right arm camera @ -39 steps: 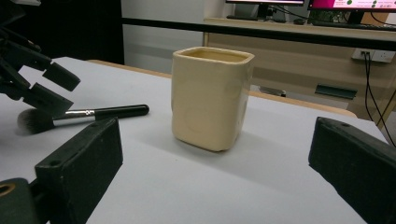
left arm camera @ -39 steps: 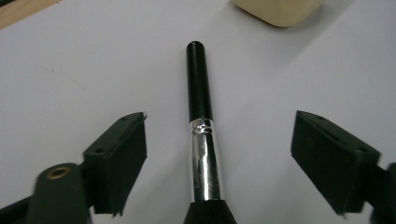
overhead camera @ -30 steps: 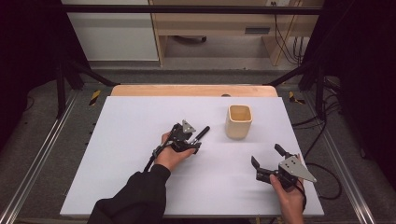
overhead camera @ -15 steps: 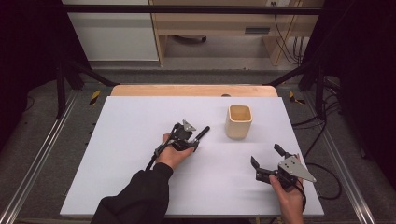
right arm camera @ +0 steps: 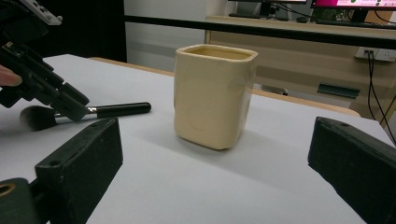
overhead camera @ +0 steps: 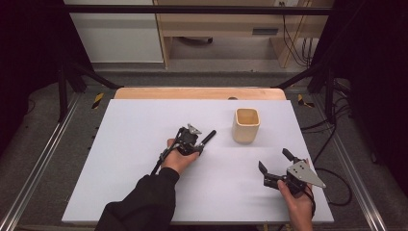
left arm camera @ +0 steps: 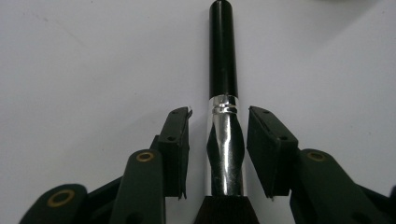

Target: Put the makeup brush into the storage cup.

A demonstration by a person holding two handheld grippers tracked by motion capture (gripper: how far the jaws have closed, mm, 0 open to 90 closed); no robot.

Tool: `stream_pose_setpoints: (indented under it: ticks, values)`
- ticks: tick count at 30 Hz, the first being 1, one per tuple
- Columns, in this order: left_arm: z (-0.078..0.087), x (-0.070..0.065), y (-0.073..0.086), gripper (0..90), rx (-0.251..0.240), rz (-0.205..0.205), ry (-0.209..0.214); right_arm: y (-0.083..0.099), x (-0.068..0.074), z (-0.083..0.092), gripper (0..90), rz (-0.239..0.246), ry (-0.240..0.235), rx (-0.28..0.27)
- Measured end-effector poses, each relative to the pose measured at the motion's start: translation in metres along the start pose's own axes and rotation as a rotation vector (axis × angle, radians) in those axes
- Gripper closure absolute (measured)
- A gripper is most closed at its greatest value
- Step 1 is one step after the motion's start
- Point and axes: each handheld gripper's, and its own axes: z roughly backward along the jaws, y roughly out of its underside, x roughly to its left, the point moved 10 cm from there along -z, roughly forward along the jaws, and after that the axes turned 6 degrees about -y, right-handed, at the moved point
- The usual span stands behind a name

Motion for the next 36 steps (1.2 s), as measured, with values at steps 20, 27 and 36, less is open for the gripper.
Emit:
stream_pose_setpoints:
  ticks: [20, 27, 36]
  values:
    - [0.0, -0.003, 0.002, 70.9, 0.013, -0.035, 0.021, 0.0, 0.0, 0.0, 3.4, 0.0, 0.001, 0.001]
    - [0.009, -0.003, 0.001, 71.0, -0.006, -0.059, 0.036, 0.0, 0.001, -0.001, 3.4, 0.002, -0.003, 0.003]
    - [0.029, -0.005, 0.0, 71.0, -0.027, -0.085, 0.068, 0.0, 0.009, -0.003, 3.4, 0.025, -0.022, 0.01]
